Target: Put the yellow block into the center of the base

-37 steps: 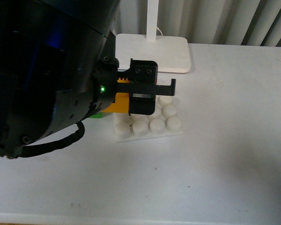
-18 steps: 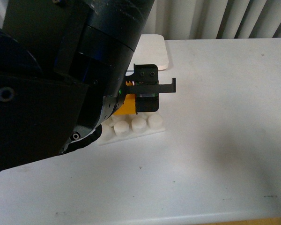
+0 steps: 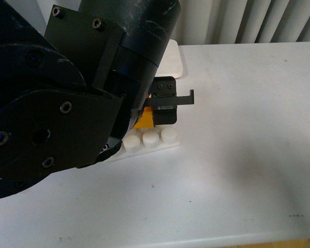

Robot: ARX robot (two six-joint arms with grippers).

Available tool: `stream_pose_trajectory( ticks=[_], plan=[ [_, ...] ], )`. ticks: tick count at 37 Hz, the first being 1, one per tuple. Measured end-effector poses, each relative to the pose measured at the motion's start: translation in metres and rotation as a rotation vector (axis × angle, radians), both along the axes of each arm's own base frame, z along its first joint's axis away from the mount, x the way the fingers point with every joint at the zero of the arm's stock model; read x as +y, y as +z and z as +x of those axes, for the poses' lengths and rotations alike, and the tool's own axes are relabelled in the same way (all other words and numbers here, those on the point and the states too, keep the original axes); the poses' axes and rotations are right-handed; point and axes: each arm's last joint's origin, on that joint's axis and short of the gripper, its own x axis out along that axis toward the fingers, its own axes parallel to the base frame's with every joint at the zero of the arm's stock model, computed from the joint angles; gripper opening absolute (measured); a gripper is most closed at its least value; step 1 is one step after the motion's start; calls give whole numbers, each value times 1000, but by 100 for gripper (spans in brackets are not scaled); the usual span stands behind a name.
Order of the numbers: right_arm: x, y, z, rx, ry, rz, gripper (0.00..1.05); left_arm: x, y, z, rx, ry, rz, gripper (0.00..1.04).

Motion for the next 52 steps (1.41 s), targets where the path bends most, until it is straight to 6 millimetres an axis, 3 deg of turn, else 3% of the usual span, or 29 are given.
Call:
stream_pose_trajectory(
  ticks=[52],
  plan=[
    [0, 0, 0, 0, 0, 0, 95, -8, -8, 1, 46, 55, -60, 65]
  ],
)
